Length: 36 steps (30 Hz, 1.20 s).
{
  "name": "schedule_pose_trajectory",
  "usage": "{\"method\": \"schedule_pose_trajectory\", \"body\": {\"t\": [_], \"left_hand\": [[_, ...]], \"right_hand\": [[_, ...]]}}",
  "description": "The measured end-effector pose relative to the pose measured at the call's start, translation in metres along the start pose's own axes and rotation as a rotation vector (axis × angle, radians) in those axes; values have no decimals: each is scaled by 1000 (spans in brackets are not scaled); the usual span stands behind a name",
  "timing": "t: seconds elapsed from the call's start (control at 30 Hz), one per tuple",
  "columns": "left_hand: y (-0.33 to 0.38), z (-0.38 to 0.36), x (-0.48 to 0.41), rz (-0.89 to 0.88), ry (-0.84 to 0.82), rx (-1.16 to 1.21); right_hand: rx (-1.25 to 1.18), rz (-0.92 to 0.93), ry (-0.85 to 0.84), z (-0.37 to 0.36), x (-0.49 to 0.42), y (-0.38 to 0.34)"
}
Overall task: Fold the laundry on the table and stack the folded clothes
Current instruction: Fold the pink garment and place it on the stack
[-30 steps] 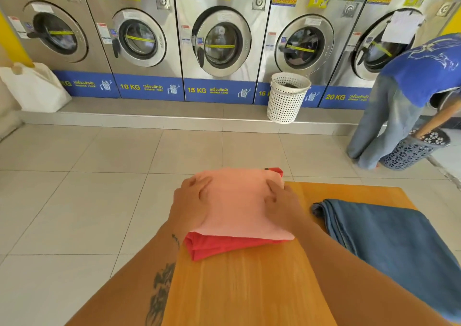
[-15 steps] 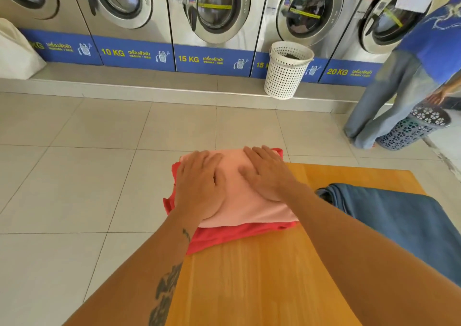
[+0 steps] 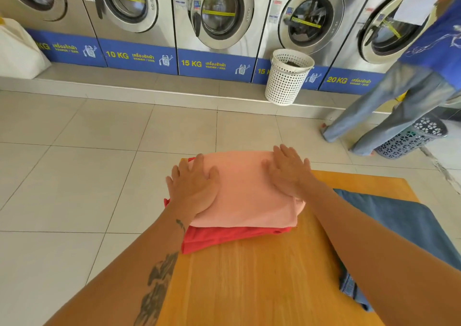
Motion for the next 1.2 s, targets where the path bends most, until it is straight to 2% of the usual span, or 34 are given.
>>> {"method": "schedule_pose_trajectory", "body": {"t": [0.07, 0.13, 0.17, 0.23, 0.33, 0.43, 0.5, 0.57, 0.63, 0.67, 0.73, 0.83, 0.93, 1.03, 1.13, 1.2], "left_hand": [[6, 10, 5, -26, 106, -87], [20, 13, 17, -201, 262, -220], [25, 10, 22, -290, 287, -280], [21, -3, 23, -389, 225, -352], [-2, -17, 17, -434, 169, -310], [-5, -15, 15, -441, 185, -243], [-4, -15, 15, -425, 186, -244], [-4, -17, 16, -398, 207, -255], [-5, -18, 16, -378, 203, -274], [-5, -19, 16, -370, 203, -286], [-4, -19, 15, -355, 202, -312], [-5, -20, 12, -310, 178, -314], [-10, -23, 12, -264, 134, -270], [-12, -24, 13, -245, 123, -221], [-11, -23, 11, -222, 123, -226], [-11, -24, 10, -199, 100, -243]], "right_hand": [[66, 66, 159, 11, 19, -19], [85, 183, 222, 2, 38, -36], [95, 225, 212, -11, 45, -39], [114, 245, 159, -41, 52, -34], [68, 242, 163, -66, 51, -20], [0, 237, 154, -68, 50, -14], [-26, 148, 161, -64, 47, -14], [61, 73, 239, -51, 42, -24], [151, 126, 254, -39, 32, -42], [145, 161, 207, -33, 24, -48], [72, 114, 86, -23, 5, -51], [98, 64, 81, -18, -10, -39], [-29, -19, -9, -26, -3, -10], [5, -41, 91, -24, 17, -5], [115, 123, 277, -33, 49, -30], [115, 159, 256, -55, 62, -29]]}}
Point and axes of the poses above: each hand's wrist, its own x-axis away from the middle knuckle, its own z-axis out of the back of the hand, y = z × x, the point moved 3 cm from there along -x, towards the middle knuckle, and after that the axes turned 15 degrees about -y, right-handed, at the moved point
